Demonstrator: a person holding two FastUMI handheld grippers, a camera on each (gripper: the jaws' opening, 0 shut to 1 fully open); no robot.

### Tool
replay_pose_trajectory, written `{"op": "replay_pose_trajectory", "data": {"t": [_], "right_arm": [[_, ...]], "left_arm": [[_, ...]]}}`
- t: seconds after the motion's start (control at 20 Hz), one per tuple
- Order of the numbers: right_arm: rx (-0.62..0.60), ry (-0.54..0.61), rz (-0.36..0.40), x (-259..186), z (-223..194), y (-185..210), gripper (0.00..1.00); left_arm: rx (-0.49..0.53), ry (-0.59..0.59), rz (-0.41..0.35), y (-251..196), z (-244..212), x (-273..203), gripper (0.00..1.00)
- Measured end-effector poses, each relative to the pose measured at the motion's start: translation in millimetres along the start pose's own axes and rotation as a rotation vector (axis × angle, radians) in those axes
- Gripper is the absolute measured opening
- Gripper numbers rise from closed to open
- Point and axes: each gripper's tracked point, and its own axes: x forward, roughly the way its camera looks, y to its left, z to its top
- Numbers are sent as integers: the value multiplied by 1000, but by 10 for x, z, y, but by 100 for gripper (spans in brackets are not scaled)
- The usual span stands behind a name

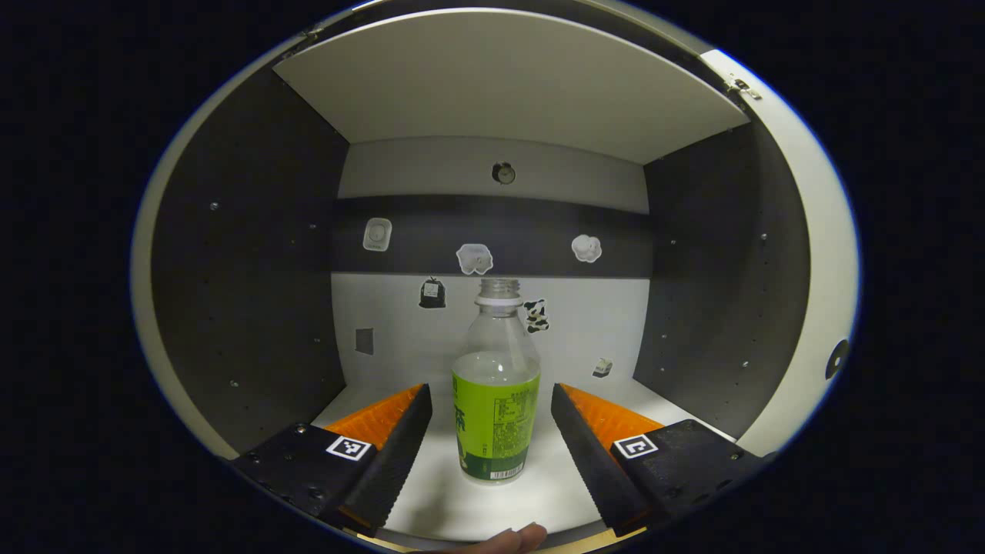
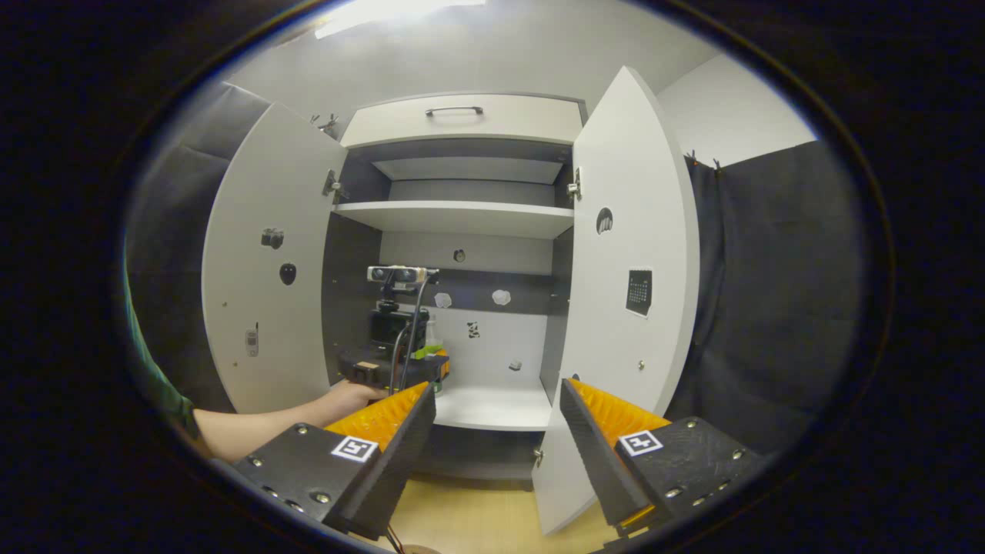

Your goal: Grasp the bottle in the cabinet with the left hand and place it on the coaster, then close the right door with the right hand and the left door with the left hand.

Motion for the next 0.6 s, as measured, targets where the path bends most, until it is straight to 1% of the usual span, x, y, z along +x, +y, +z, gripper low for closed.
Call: {"op": "replay_pose_trajectory", "data": {"t": [0.05, 0.15, 0.2, 0.25, 0.3, 0.35, 0.55, 0.6], "right_arm": [[-8, -2, -2, -11, 2, -6, 98], [-28, -3, -12, -47, -27, -52, 98], [-36, -9, -20, -79, -40, -87, 94], [-42, -18, -27, -123, -34, -112, 98], [-47, -21, -34, -166, -39, -128, 98], [-52, -18, -41, -206, -52, -148, 98], [-32, 0, -40, -366, -83, -181, 98], [-28, 0, -38, -405, -87, -180, 94]], "left_arm": [[0, 8, 3, 6, -27, 72, 98], [3, 30, 9, 24, -80, 176, 99], [7, 31, -18, -34, -78, 211, 99], [23, 39, -45, -89, -81, 238, 95], [32, 47, -51, -89, -86, 183, 87], [34, 41, -42, -71, -59, 129, 79], [25, -20, -78, -163, 138, -247, 78], [33, -35, -87, -185, 181, -380, 78]]}}
